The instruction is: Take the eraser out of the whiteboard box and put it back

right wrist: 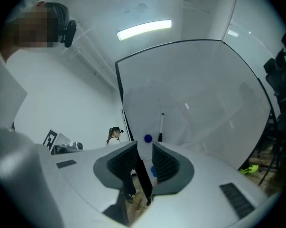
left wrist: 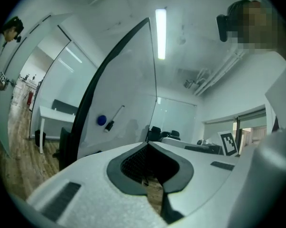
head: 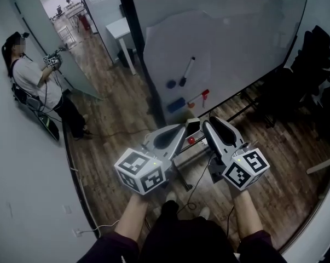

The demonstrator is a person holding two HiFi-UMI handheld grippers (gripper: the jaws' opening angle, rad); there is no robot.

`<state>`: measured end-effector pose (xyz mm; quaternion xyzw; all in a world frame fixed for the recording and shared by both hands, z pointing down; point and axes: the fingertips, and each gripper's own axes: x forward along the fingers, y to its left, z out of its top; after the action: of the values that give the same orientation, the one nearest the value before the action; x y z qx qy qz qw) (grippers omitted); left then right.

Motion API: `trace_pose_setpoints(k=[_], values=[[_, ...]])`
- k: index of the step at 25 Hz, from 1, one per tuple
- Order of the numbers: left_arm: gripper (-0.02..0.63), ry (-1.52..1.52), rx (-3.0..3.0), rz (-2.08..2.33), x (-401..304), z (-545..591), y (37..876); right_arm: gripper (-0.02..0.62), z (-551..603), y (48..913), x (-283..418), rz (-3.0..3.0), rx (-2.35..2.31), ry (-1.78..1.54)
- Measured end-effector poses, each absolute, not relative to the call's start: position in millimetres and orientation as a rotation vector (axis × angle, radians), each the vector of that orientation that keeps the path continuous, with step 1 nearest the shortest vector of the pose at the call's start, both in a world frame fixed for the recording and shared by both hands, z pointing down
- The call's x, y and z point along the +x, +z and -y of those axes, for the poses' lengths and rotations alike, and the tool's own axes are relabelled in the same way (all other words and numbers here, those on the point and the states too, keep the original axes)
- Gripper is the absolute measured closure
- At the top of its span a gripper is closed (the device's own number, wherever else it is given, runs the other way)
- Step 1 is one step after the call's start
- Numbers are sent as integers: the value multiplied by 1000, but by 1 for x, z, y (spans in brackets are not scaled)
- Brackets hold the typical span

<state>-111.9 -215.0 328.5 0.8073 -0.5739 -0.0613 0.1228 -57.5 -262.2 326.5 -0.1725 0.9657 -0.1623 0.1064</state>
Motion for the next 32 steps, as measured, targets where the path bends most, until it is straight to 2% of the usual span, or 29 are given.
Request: trace_pose_setpoints(k=[10,32], values=[[601,-228,2450,1705,-91,206,285,589,249,278,-30,-2751,-520,-374],[601,-204,2434,1701,-90,205,294,592,248,283,-25,-2721,-526,-418]])
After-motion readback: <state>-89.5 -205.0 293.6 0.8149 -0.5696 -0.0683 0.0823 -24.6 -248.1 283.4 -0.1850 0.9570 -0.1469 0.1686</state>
